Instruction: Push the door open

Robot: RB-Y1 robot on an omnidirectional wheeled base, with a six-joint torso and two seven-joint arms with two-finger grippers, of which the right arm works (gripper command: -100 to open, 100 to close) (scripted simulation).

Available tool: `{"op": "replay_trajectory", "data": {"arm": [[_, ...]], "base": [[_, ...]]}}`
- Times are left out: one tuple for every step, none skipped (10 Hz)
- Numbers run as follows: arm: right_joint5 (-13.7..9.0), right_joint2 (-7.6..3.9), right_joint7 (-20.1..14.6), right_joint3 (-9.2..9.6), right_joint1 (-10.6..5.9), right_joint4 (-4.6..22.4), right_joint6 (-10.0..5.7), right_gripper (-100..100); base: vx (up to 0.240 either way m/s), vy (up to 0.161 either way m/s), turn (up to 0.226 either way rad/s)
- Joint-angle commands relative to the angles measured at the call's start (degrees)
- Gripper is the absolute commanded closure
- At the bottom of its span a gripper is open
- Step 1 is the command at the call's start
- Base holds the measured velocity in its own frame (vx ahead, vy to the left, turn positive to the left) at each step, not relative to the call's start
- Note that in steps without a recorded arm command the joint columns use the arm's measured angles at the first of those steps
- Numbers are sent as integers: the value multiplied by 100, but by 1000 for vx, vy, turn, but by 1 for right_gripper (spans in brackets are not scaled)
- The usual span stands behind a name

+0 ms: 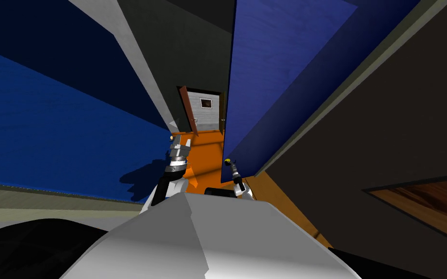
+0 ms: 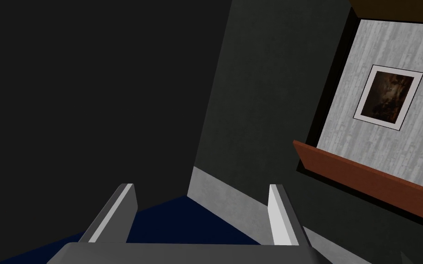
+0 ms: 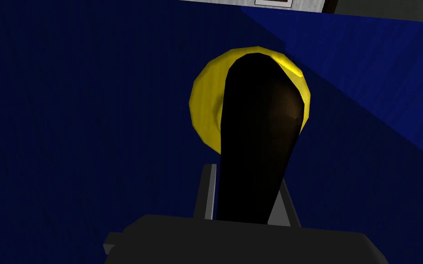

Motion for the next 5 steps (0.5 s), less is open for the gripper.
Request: {"op": "replay_trajectory", "data": {"arm": [[-72,-126,35,-142,-38,-18,-21,100],[-72,-126,35,-142,-38,-47,-21,100],[-72,-126,35,-142,-38,-18,-21,100],[-130,-184,75,-251,-42,-21,-12,100],[-151,-201,89,-290,-43,-22,-9,100]], "base": [[154,104,-46],[141,82,-33],[82,30,13],[114,62,-58],[120,103,-64]]}}
